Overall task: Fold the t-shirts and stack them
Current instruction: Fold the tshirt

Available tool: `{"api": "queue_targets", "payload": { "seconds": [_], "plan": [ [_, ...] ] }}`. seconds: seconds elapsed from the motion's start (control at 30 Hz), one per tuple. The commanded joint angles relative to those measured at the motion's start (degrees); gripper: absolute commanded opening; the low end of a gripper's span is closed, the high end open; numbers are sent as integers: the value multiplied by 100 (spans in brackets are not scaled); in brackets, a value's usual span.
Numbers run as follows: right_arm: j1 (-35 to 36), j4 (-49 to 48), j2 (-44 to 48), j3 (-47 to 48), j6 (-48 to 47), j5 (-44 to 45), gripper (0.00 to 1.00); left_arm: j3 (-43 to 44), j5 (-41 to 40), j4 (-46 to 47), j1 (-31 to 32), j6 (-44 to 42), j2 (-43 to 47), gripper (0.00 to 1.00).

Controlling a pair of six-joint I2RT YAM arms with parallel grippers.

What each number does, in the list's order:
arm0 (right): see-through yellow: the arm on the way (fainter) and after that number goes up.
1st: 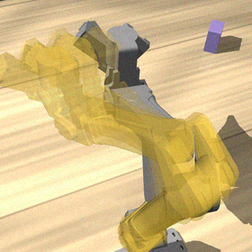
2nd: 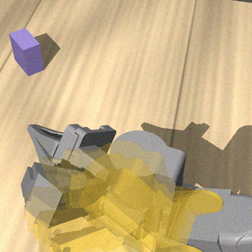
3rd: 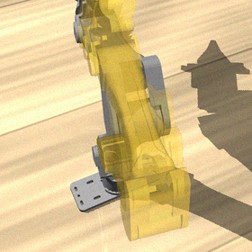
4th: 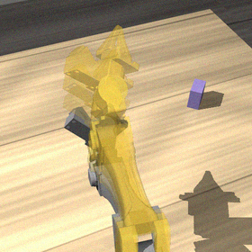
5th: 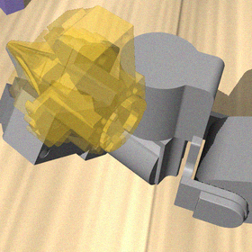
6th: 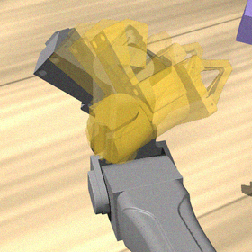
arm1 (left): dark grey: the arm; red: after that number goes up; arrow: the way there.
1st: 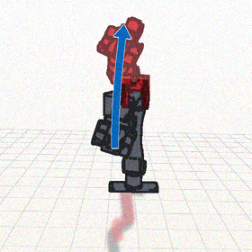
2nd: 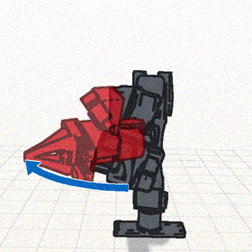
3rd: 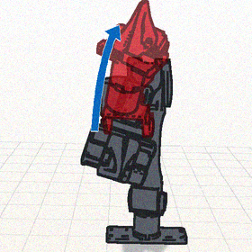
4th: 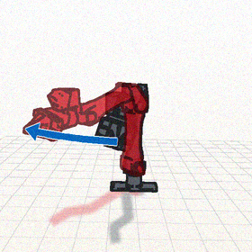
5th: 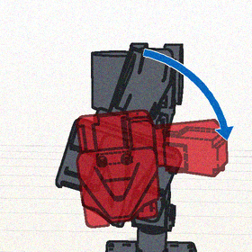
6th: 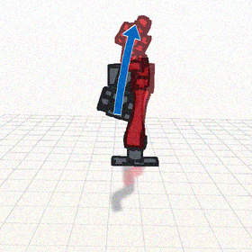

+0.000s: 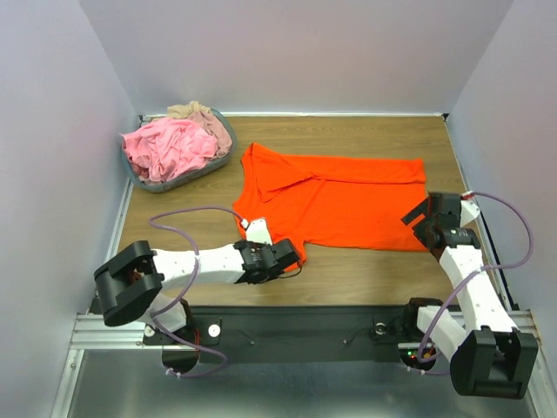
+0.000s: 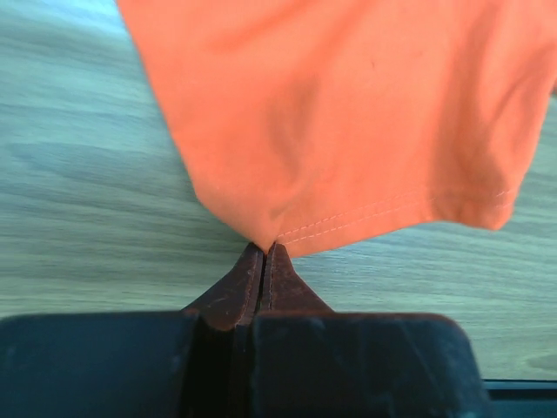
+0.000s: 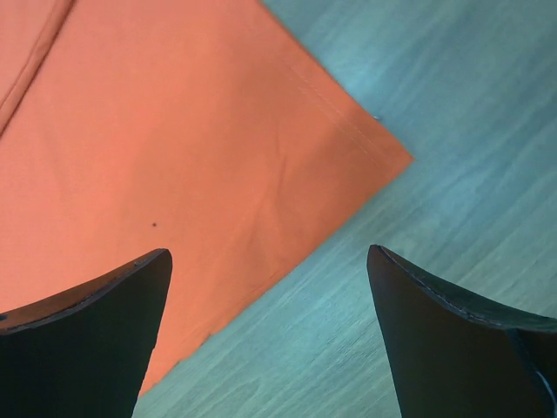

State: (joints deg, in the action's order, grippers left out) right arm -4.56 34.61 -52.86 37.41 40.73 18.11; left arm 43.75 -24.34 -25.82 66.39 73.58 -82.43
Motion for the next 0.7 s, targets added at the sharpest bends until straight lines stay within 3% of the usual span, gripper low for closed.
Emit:
{"api": "queue_targets", "payload": {
  "seconds": [0.0,0.3,0.53,0.67],
  "plan": [
    [-45,371,109,-233,926,483,100,72,-449,-406,-109,-282,508,0],
    [-45,266,-198,-524,1455,474,100,-252,96,578,-118,-960,1097,0],
    [-45,-797,-628,-981,1438,44,84,-279,52,798,-118,-968,1291,0],
    [-45,-938,-1006,-1007,1403,8,73,-253,-18,851,-126,-968,1335,0]
  ]
}}
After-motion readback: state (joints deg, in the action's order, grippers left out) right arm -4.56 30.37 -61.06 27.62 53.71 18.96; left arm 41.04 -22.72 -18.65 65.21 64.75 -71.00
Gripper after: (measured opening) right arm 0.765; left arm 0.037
